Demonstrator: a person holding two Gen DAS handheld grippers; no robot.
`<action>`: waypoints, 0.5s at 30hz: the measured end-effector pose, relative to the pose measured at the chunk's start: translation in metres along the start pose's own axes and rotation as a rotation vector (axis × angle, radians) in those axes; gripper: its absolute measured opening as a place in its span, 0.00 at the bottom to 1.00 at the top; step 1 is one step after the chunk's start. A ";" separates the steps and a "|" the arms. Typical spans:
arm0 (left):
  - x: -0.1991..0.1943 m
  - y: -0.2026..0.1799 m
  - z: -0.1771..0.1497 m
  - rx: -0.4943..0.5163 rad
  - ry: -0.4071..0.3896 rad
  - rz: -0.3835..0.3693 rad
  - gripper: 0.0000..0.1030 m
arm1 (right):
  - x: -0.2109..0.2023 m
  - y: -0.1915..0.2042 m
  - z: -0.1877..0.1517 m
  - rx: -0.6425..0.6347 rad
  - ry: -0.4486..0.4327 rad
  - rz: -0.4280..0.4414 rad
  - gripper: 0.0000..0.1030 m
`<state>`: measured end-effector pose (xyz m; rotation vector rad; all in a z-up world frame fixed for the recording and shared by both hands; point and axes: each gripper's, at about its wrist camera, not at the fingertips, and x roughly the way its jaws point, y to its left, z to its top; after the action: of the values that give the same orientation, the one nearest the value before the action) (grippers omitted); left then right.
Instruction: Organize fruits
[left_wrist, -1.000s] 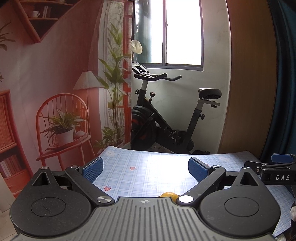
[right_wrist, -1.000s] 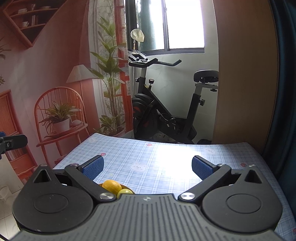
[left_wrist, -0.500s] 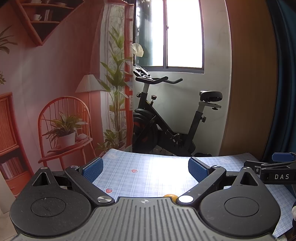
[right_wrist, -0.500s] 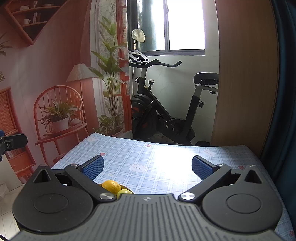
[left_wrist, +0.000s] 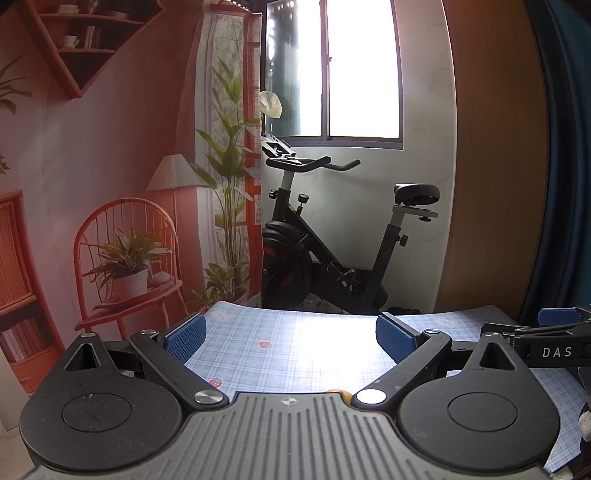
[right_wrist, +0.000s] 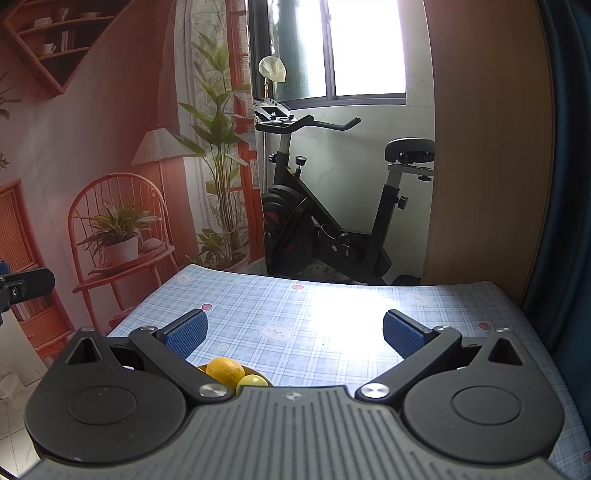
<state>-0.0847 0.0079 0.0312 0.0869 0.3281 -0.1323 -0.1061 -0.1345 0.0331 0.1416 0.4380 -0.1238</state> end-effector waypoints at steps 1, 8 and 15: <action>0.000 0.000 0.000 0.001 0.000 -0.001 0.97 | 0.000 0.000 0.000 -0.001 0.000 0.000 1.00; -0.002 0.000 0.000 0.000 -0.003 -0.006 0.97 | 0.000 -0.001 0.000 -0.001 0.001 0.001 1.00; -0.003 0.001 -0.001 -0.001 -0.010 -0.013 0.97 | 0.000 -0.002 0.001 0.000 0.001 0.001 1.00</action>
<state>-0.0880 0.0094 0.0312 0.0833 0.3188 -0.1456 -0.1056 -0.1364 0.0341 0.1415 0.4386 -0.1223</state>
